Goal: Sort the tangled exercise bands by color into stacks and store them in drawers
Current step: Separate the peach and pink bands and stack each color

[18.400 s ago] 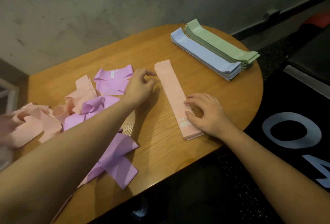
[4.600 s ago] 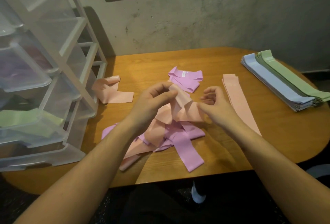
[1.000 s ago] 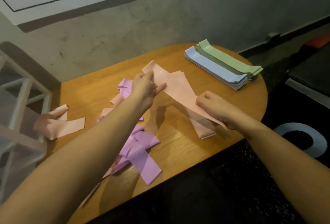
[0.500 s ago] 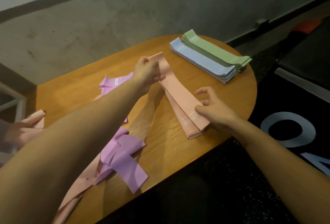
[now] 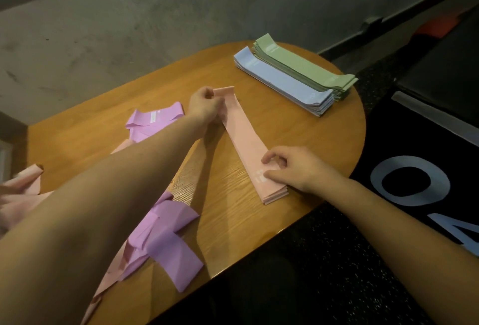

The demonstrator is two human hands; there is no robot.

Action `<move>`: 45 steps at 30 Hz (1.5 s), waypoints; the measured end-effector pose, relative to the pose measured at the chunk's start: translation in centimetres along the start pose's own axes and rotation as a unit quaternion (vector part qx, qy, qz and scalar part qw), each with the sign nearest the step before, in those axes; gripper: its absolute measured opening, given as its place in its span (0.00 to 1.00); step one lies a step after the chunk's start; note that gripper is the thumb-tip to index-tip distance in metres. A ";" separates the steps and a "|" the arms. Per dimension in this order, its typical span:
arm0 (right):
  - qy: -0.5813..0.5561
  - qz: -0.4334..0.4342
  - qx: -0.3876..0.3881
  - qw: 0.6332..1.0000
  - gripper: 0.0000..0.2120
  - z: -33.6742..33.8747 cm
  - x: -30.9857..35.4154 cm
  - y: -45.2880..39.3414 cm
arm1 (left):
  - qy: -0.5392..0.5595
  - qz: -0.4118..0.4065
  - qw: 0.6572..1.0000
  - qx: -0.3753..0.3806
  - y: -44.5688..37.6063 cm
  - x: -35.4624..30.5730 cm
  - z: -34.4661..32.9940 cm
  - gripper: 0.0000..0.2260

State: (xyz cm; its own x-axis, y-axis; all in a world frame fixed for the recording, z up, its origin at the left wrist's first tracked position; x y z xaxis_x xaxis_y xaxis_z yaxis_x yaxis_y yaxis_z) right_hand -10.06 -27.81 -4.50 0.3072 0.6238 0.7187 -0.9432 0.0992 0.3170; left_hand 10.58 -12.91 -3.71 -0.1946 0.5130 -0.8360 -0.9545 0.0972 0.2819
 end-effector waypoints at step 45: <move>0.255 0.019 -0.032 0.966 0.33 -2.1 2.9 0.6 | -0.690 -0.389 0.589 0.161 2.5 -3.5 -4.0 0.32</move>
State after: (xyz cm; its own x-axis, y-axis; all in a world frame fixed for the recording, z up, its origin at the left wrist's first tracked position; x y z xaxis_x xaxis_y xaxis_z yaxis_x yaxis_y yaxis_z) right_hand -10.01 -24.31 -3.47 0.1858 0.9271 0.3257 -0.9633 0.1064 0.2466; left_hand 7.96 -17.88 -1.98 0.8540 0.3906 0.3436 -0.4986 0.8030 0.3266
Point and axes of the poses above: each hand's wrist, its own y-axis away from the middle knuckle, its own z-axis out of the back of the hand, x = y × z, the point moved 6 cm from there along -y, towards the middle knuckle, and after that the axes turned 5 degrees about -y, right-handed, at the moved point
